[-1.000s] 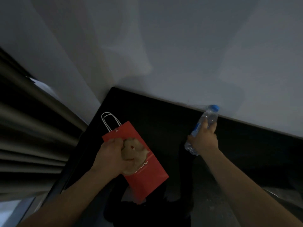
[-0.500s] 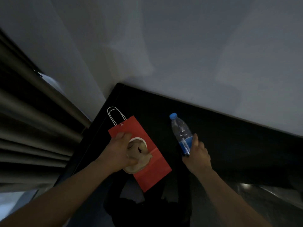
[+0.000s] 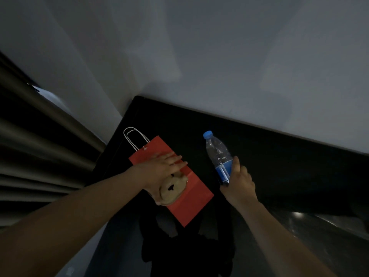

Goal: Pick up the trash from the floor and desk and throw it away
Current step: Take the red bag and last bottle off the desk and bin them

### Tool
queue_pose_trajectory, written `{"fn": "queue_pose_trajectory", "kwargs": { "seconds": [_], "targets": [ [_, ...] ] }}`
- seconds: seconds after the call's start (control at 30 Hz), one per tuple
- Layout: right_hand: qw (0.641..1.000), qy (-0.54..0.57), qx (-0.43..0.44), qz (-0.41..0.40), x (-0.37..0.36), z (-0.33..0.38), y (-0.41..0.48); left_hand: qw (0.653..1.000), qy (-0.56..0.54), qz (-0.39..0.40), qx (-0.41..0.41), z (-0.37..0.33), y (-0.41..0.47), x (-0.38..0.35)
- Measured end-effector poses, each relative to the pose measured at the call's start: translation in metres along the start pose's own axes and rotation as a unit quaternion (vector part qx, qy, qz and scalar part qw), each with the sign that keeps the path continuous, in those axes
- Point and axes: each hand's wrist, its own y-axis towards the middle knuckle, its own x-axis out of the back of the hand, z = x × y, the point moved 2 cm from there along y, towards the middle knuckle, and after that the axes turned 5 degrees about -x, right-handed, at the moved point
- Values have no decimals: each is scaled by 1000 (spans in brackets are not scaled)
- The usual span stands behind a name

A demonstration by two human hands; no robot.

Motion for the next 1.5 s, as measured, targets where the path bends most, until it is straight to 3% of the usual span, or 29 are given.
{"fn": "queue_pose_trajectory", "kwargs": {
  "seconds": [0.13,0.37,0.73,1.03,1.17,1.5],
  "targets": [
    [1000,5,8,-7,-2,-2,2,1000,-8,-8,28,-4,7,-7],
    [1000,13,2,-11,-5,-7,7,997,17,68,24,-10,16,2],
    [999,31,6,1,-6,-12,12,997,6,-75,25,-12,31,-12],
    [996,64,-12,59,-1,-21,1,988,-65,-75,116,-14,6,-31],
    [995,99,-10,29,-1,-26,-14,984,-98,-72,130,-11,-3,-41],
    [983,177,-42,-31,-8,-29,-72,975,-192,-86,74,-42,-30,-49]
  ]
}}
